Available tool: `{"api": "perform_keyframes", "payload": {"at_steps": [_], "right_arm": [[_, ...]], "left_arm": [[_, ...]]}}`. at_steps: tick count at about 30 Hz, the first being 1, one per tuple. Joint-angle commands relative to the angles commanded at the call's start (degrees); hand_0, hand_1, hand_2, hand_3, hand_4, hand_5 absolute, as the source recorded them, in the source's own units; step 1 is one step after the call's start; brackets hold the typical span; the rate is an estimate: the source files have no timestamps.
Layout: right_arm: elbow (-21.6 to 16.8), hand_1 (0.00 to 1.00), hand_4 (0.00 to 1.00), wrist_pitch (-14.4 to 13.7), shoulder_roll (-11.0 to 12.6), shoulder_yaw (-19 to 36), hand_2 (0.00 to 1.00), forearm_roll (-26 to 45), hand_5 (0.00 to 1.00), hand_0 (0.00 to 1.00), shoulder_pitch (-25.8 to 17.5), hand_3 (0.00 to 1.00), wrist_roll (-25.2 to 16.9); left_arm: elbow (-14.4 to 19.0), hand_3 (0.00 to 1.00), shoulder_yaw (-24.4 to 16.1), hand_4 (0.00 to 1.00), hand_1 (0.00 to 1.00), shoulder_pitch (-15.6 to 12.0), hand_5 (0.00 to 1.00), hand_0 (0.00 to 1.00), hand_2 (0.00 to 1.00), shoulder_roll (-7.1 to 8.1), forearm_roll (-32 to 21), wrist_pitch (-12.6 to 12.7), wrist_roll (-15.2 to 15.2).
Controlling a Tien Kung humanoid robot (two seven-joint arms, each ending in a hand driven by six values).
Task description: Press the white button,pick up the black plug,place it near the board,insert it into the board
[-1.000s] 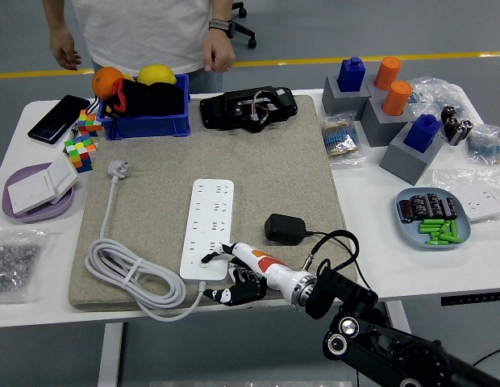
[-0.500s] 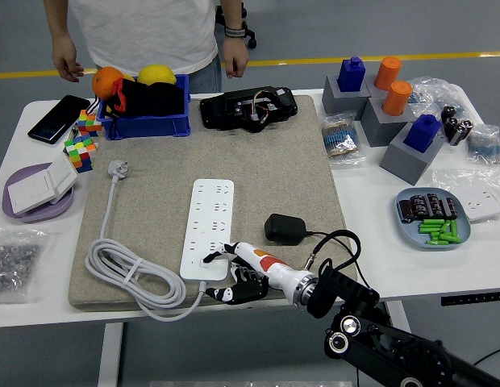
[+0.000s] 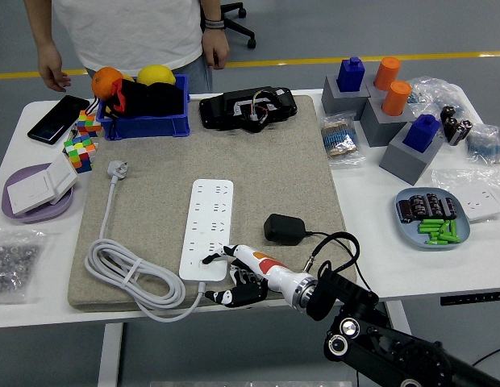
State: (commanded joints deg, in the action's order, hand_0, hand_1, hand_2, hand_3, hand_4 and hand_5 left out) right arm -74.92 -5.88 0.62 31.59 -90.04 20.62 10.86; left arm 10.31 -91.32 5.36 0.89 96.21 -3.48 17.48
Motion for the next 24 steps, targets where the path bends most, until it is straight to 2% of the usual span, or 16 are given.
{"api": "perform_keyframes", "payload": {"at_steps": [6, 13, 21, 24], "right_arm": [[-0.18, 0.027, 0.807, -0.01, 0.34, -1.20, 0.122, -0.86, 0.303, 0.002, 0.19, 0.719, 0.05], [-2.15, 0.024, 0.807, -0.28, 0.64, -2.06, 0.122, -3.96, 0.303, 0.002, 0.55, 0.717, -0.17], [-5.78, 0.025, 0.806, -0.23, 0.84, 1.03, 0.122, -1.19, 0.303, 0.002, 0.09, 0.715, -1.80], [-7.93, 0.031, 0.806, -1.58, 1.21, 2.81, 0.122, -0.80, 0.304, 0.002, -0.56, 0.713, -4.67]], "left_arm": [[0.00, 0.678, -0.08, 0.512, 0.640, 0.11, 0.124, 0.648, 0.633, -0.01, 0.00, 0.03, -0.02], [0.00, 0.678, 0.00, 0.510, 0.639, 0.15, 0.120, 0.648, 0.633, -0.04, 0.03, 0.06, 0.00], [0.00, 0.677, 0.25, 0.510, 0.640, 0.04, 0.120, 0.648, 0.633, -0.03, -0.46, 0.09, 0.07], [0.00, 0.678, 0.25, 0.510, 0.638, 0.11, 0.121, 0.648, 0.633, 0.00, -0.04, 0.01, 0.10]]}}
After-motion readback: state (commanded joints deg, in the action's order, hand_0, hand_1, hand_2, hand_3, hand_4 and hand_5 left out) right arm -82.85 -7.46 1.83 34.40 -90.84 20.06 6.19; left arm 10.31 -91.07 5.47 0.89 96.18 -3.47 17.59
